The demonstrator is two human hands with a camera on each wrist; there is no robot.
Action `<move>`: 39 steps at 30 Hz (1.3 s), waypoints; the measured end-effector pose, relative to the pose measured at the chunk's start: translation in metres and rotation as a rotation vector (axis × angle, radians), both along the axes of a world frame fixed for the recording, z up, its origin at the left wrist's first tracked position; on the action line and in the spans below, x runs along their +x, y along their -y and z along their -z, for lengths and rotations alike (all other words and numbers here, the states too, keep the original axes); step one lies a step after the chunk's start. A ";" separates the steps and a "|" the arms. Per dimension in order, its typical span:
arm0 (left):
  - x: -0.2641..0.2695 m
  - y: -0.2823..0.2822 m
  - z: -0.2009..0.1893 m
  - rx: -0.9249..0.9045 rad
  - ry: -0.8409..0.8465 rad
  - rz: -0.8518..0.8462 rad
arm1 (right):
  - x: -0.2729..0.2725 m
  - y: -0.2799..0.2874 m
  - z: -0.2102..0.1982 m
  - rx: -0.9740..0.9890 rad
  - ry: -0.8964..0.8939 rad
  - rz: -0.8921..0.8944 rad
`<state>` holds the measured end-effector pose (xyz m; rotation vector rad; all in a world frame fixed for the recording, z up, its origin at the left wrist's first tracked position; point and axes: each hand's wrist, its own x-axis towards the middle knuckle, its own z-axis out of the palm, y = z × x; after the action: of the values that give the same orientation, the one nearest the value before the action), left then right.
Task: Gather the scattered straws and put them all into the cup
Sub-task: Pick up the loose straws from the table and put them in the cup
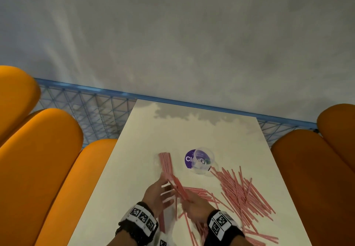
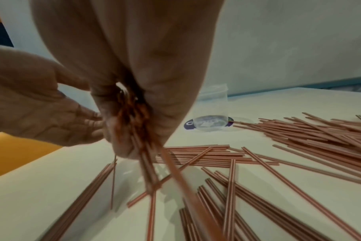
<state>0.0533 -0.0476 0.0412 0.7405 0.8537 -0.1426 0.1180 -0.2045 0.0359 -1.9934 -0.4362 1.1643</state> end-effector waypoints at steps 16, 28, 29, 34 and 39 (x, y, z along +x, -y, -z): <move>0.012 0.009 -0.011 0.347 0.102 0.123 | 0.023 0.018 -0.028 0.175 0.014 0.139; 0.036 0.016 -0.055 0.564 0.119 0.257 | 0.023 0.006 -0.025 -0.127 0.477 -0.246; 0.035 0.023 -0.057 0.572 0.127 0.331 | 0.023 0.004 -0.023 -0.163 0.529 -0.269; 0.028 0.042 -0.067 0.652 0.160 0.392 | 0.024 0.001 -0.026 -0.193 0.654 -0.246; 0.018 0.025 -0.081 0.213 0.253 -0.019 | 0.026 0.003 -0.107 0.267 0.438 0.126</move>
<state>0.0715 -0.0727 0.1223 0.9275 0.6400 0.0600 0.1435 -0.2079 0.1432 -1.9977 -0.6395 0.5529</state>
